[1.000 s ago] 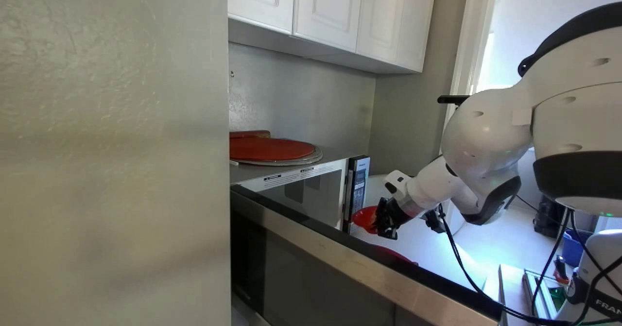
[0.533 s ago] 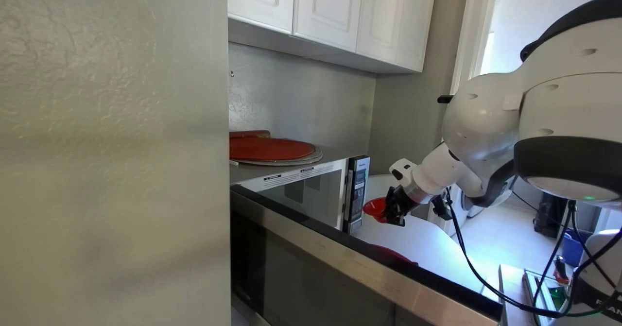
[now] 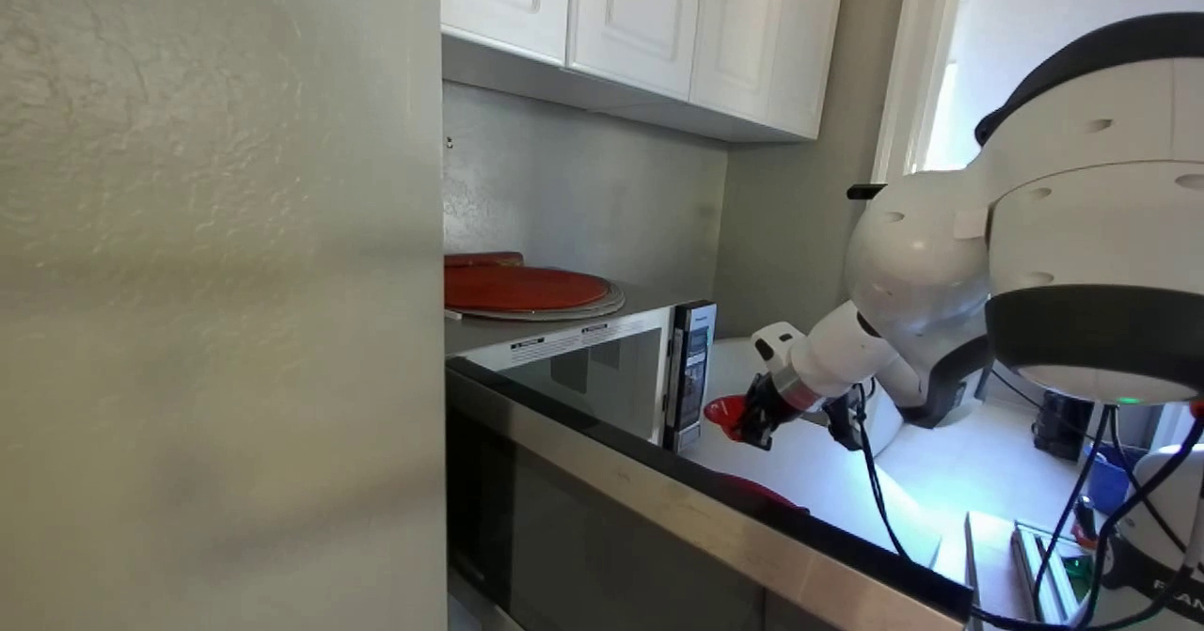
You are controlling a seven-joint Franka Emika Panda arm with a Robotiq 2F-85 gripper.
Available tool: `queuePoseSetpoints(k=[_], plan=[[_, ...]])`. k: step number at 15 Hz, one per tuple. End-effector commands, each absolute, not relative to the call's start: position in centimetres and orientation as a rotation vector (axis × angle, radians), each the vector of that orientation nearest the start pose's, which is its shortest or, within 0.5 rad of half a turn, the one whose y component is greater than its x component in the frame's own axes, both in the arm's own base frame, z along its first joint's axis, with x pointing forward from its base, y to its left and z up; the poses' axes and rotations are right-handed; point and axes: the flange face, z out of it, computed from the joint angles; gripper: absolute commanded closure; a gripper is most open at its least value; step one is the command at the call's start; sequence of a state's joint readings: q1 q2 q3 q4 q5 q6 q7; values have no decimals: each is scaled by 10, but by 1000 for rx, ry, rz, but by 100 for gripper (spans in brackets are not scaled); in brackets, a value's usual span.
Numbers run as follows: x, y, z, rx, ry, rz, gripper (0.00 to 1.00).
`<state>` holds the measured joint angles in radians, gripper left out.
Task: Remove the orange bowl from the microwave
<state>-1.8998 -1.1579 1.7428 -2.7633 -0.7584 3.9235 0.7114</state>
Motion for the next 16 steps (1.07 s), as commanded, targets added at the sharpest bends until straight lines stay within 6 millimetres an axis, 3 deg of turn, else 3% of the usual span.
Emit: queuePoseSetpoints(k=[1, 8, 16], plan=[[388, -55, 153, 2459, 444, 645, 99], [411, -70, 109, 2435, 299, 663, 99], [436, -98, 98, 2406, 208, 673, 99]])
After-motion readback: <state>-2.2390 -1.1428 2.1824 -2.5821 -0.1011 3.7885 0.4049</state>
